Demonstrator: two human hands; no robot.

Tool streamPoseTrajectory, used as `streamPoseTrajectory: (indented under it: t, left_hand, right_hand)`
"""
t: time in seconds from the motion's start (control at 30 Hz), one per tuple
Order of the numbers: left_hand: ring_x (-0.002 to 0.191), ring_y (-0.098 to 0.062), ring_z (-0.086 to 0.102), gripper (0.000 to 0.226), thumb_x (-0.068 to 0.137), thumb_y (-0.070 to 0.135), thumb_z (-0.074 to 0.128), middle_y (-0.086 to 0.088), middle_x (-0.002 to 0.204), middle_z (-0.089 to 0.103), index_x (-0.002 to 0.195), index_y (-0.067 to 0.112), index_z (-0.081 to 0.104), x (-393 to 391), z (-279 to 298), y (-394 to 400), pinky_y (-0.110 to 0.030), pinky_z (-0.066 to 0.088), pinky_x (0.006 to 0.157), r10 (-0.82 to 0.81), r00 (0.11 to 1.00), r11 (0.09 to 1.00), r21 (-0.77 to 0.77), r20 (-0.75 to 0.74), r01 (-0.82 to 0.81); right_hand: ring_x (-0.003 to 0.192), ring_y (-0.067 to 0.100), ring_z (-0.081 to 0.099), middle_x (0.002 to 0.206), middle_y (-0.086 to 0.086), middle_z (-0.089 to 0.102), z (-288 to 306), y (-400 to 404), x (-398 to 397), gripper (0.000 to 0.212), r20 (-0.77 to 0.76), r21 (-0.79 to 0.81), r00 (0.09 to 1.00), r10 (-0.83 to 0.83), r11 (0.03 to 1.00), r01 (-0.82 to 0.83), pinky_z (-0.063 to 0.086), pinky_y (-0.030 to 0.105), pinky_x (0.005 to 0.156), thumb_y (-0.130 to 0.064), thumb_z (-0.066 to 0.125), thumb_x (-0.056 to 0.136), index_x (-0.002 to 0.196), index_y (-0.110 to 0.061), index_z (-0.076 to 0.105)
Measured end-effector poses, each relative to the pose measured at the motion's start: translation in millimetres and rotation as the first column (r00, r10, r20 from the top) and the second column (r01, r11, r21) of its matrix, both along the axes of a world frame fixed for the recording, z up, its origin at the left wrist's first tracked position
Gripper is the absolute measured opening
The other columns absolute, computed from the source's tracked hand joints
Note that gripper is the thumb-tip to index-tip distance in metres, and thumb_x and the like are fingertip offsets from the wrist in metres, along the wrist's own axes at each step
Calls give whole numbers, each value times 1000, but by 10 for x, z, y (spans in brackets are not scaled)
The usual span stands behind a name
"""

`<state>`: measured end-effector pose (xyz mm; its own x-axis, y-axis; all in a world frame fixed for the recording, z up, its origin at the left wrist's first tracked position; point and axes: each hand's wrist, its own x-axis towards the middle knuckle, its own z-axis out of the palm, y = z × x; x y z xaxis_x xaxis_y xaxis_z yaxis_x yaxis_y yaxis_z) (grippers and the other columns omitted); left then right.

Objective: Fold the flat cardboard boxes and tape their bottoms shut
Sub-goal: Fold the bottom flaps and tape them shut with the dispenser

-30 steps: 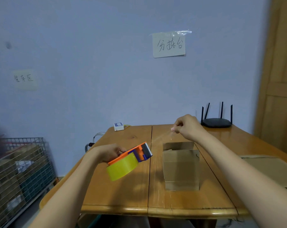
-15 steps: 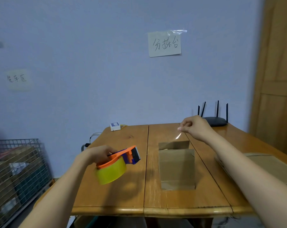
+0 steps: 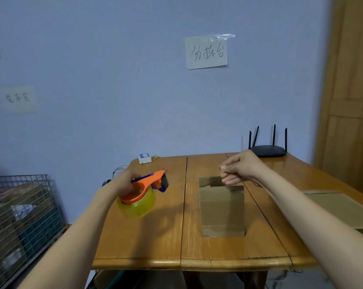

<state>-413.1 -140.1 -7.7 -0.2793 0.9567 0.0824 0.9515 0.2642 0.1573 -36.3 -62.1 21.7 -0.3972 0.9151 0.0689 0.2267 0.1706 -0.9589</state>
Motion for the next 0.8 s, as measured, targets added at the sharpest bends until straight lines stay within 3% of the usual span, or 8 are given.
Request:
streamPoseTrajectory:
  t: [0.13,0.27,0.37,0.53,0.67,0.8]
  left_hand:
    - [92,-19,58,33,89,15,62,-4,111,67,120,28,62,-60,-25,-30,-29,48,76,3,1000,997,76,11,-4]
    - [88,-23,59,23,82,15,66,-1,93,64,90,33,54,-102,0,-73,-31,46,70,-18,999,989,146,-27,21]
    - [81,-22,56,22,86,15,64,1,85,58,88,27,45,-94,22,-83,-29,38,64,-22,998,980,196,-65,34]
    - [75,-27,49,23,91,8,52,-7,84,53,96,21,34,-37,73,-67,-33,33,57,-44,984,971,225,-170,82]
    - [81,-27,42,30,85,-6,43,-5,85,49,108,11,35,76,127,-53,-40,40,64,-67,957,950,274,-283,148]
    - [93,-24,43,51,82,-7,48,-2,108,55,124,21,43,40,145,-8,-35,44,75,-68,925,942,280,-373,183]
  right_hand:
    - [89,35,74,96,29,72,38,8,-22,16,-96,-126,991,90,987,-101,62,37,77,8,69,85,99,13,71]
    - [99,33,73,103,27,72,106,-8,7,21,-33,-202,969,243,948,-245,60,35,85,7,71,84,104,14,71]
    - [101,29,72,105,22,74,166,-49,28,28,36,-178,951,307,938,-296,58,33,89,1,75,82,109,9,70]
    - [86,33,75,91,27,73,169,-37,-56,39,-82,-143,996,46,988,-58,63,35,74,-23,73,87,102,13,69]
    - [78,30,75,89,27,73,158,42,-69,23,-49,-92,996,-69,994,65,63,34,71,1,77,80,98,12,69]
    - [82,33,74,96,28,71,229,72,-20,27,-106,-208,988,-110,974,86,63,35,65,14,72,80,104,9,62]
